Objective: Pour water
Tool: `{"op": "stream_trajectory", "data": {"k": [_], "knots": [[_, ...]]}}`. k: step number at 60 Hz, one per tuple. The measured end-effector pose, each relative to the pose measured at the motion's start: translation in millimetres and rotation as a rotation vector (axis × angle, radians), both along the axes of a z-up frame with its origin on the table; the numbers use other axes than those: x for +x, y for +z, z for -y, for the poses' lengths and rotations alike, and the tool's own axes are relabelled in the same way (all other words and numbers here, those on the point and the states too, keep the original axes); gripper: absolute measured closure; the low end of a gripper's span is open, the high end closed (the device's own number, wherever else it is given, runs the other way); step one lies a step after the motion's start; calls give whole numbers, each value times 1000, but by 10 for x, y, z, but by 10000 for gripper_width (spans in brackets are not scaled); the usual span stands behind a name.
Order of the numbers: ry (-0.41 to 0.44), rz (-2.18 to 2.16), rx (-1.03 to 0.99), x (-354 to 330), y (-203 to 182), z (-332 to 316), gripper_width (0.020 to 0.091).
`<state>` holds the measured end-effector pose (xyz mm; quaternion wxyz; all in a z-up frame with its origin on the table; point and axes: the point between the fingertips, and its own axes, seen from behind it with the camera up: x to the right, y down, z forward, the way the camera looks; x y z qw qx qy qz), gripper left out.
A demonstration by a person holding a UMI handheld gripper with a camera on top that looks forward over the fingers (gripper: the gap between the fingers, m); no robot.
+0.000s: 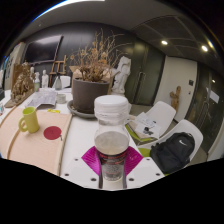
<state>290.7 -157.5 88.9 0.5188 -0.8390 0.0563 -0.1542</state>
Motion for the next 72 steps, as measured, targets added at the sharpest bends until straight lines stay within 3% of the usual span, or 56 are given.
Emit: {"op": "stream_trajectory", "data": {"k": [14, 27, 49, 65, 72], "knots": [[17, 393, -6, -137, 891, -646, 844], [153, 861, -30, -862, 1361, -1453, 846], [404, 1595, -96, -2073, 1006, -2150, 846], [430, 1614, -137, -2185, 827, -2208, 845], [374, 1329, -118, -2079, 855, -2162, 844]]}}
